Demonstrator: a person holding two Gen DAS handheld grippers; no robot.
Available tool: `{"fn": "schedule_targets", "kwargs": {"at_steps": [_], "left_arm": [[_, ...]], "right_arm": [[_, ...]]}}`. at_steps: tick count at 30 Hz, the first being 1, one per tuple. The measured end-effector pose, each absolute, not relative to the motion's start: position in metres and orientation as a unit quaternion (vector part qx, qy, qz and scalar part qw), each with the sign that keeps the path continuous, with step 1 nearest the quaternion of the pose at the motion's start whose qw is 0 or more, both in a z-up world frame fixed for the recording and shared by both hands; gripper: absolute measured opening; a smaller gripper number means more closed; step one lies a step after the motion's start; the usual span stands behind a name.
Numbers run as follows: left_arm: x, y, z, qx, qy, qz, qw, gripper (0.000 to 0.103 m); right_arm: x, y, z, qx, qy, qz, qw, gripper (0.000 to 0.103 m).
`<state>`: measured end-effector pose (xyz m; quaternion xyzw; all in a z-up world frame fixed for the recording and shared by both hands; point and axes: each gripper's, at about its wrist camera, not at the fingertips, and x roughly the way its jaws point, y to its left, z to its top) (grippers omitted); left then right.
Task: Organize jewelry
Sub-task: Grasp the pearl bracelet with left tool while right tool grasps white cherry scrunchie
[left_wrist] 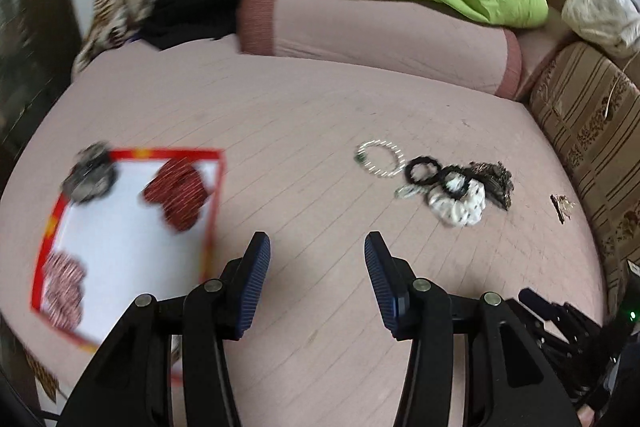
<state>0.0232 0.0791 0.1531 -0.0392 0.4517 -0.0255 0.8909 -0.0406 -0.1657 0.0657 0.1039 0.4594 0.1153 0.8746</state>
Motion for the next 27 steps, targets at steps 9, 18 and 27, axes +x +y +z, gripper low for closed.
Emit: {"fn": "schedule_targets", "kwargs": {"at_steps": [9,18,27], "left_arm": [[0.143,0.036,0.094,-0.074,0.503,-0.036,0.860,0.048],[0.215,0.017,0.036,-0.060,0.535,-0.028,0.842,0.048],[0.216,-0.011,0.027,0.019,0.516,-0.032,0.856,0.033]], "right_arm": [[0.025,-0.199,0.046,0.164,0.457,0.110,0.867,0.049],[0.081,-0.191,0.017,0.178,0.466,0.131,0.857,0.050],[0.101,-0.177,0.001,0.164,0.464,0.156,0.857,0.018]]}}
